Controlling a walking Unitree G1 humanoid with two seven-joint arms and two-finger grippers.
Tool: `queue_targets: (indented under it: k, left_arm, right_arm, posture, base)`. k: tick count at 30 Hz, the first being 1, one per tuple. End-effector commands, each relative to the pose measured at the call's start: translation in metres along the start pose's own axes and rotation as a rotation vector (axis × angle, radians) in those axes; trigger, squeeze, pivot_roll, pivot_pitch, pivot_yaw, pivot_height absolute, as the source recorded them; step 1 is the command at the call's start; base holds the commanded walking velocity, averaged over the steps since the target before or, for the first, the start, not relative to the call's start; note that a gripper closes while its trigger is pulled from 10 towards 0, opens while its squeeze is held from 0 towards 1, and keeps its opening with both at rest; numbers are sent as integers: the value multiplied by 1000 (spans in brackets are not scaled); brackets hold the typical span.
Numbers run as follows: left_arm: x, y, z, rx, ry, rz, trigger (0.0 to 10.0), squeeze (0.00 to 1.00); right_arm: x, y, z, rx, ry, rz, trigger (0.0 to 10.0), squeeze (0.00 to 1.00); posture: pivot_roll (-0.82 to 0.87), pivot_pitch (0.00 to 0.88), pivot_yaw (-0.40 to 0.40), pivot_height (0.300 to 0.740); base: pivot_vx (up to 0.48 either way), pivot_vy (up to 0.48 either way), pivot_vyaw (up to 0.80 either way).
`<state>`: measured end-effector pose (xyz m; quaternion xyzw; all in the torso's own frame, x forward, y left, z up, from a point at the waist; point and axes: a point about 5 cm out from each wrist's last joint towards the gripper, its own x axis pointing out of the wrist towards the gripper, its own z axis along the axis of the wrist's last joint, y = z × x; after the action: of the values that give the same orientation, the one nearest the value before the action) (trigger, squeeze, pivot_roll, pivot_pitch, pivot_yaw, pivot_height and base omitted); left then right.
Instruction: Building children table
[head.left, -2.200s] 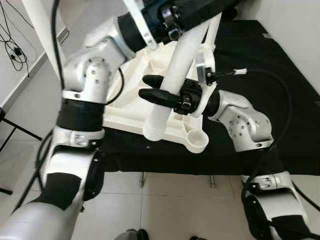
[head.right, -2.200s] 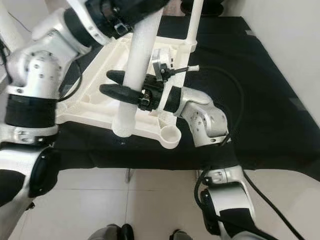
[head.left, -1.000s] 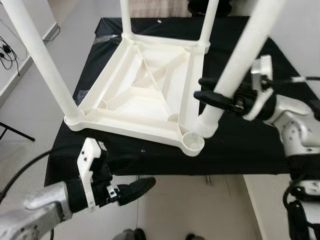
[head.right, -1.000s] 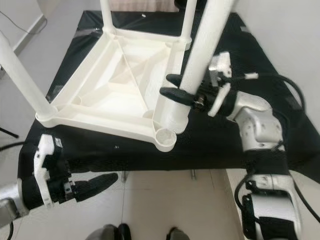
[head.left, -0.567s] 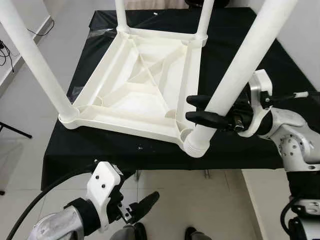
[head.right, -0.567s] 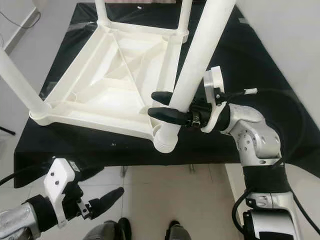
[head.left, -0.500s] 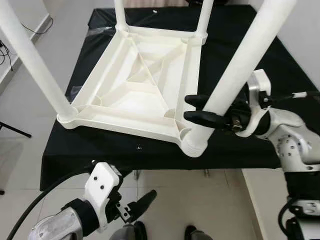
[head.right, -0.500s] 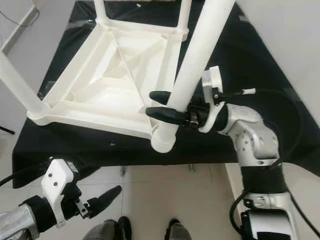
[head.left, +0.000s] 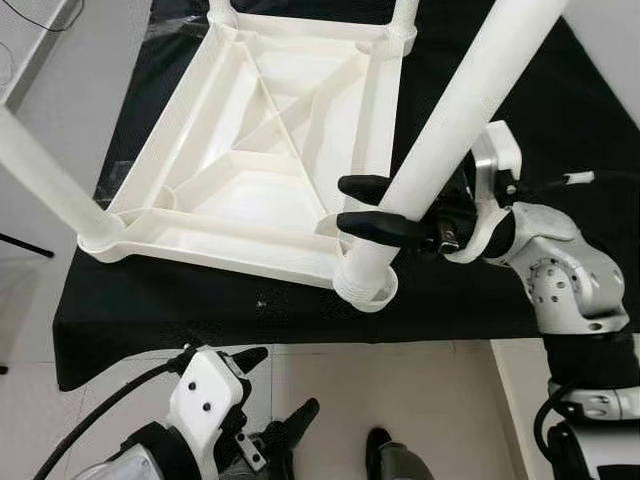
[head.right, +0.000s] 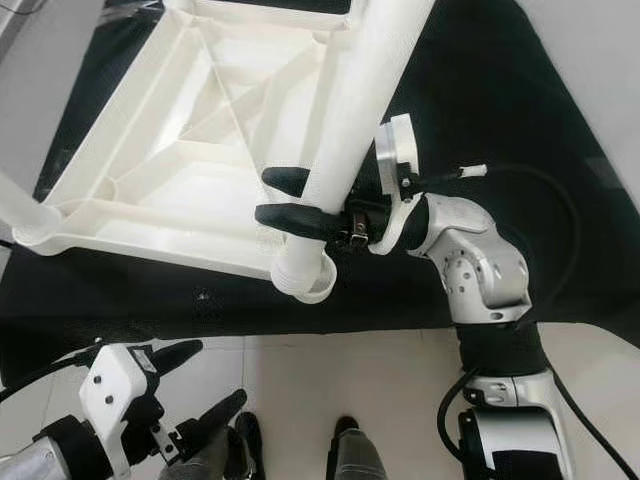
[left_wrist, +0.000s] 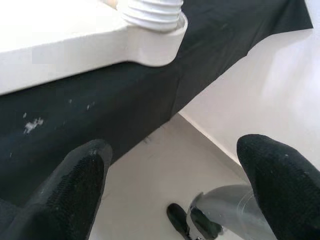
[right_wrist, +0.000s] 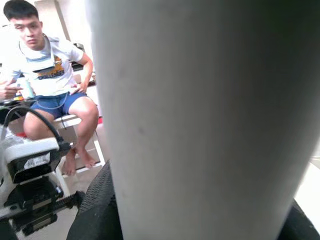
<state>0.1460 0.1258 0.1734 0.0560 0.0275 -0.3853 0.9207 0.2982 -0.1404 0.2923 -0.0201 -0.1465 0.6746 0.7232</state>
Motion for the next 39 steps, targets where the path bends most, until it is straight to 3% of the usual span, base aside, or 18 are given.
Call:
queue_targets:
  k: [1,10,19,39]
  left_arm:
    - [-2,-3,-1,-1,8,0,10000,0]
    - [-4,-4,-4,0,9,1,10000,0]
    - [-4,-5,-5,3,3,0,10000,0]
    - [1,-8,-4,-1,-25,6,10000,0]
  right_arm:
    - [0,1,-8,18,46,18,10000,0]
    - [0,9,-5,-45,133,130,10000,0]
    - [12,13,-12,-166,247,177,10000,0]
    - [20,-8,-6,-136,211,141,10000,0]
  posture:
    - [18,405,10,740]
    - [25,406,15,740]
    - [25,406,12,740]
    - [2,402,-21,740]
  base:
    - [0,0,0]
    - [0,0,0]
    - [0,0,0]
    - [0,0,0]
